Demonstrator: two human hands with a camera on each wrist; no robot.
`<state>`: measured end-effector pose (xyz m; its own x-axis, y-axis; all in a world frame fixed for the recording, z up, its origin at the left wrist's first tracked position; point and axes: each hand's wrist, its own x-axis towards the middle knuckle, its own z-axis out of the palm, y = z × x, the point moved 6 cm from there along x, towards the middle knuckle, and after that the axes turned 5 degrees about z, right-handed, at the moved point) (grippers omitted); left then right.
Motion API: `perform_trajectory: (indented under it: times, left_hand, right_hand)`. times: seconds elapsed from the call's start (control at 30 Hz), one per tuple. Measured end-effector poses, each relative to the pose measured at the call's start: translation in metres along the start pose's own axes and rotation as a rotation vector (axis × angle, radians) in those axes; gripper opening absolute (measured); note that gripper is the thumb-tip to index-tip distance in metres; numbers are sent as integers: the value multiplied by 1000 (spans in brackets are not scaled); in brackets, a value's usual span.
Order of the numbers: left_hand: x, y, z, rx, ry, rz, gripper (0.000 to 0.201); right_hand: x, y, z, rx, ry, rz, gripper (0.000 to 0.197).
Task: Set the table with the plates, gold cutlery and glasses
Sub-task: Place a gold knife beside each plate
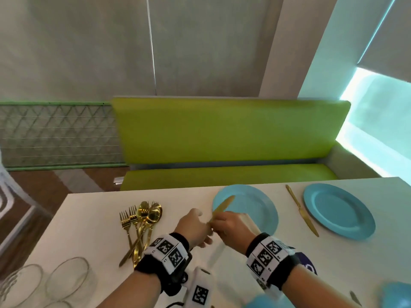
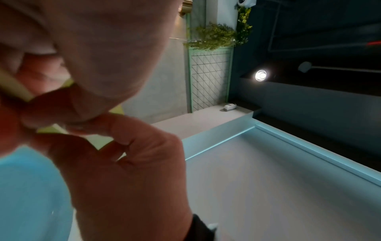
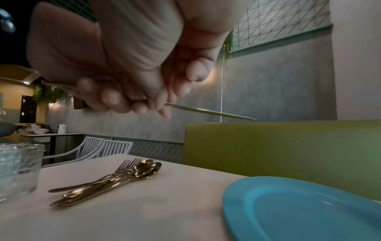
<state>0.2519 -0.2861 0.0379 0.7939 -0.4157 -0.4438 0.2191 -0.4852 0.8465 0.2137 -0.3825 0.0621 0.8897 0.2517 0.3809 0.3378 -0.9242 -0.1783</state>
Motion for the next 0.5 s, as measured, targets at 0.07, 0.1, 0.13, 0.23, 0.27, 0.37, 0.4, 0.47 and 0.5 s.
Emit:
perform_trajectory:
  times: [0.07, 0.1, 0.13, 0.23, 0.27, 0.37, 0.4, 0.47, 0.5]
  left_hand:
    - [-14, -4, -13, 65, -79, 8, 64]
    - [-21, -8, -21, 91, -101, 8, 65]
    - [-27, -12, -28, 112, -124, 9, 66]
    - [-44, -22, -42, 176, -201, 7, 69]
    - [-47, -26, -44, 189, -220, 7, 69]
    - [-53, -33, -52, 231, -264, 7, 70]
    - [-53, -35, -53, 237, -276, 1, 69]
    - [-50, -35, -54, 270, -275, 0, 67]
    - [-48, -33, -57, 322, -238, 25, 65]
  right_hand:
    - [2, -23, 1, 35, -5, -5, 16]
    - [3, -35, 2, 45, -22, -1, 14]
    - [5, -46, 4, 50, -34, -1, 12]
    - [3, -71, 11, 61, -53, -13, 12]
    - [2, -76, 12, 53, -52, -9, 16]
    - [1, -89, 15, -2, -39, 8, 24]
    - [1, -91, 18, -2, -51, 16, 23]
    - [2, -89, 26, -8, -110, 69, 20]
    - [6, -88, 27, -39, -127, 89, 14]
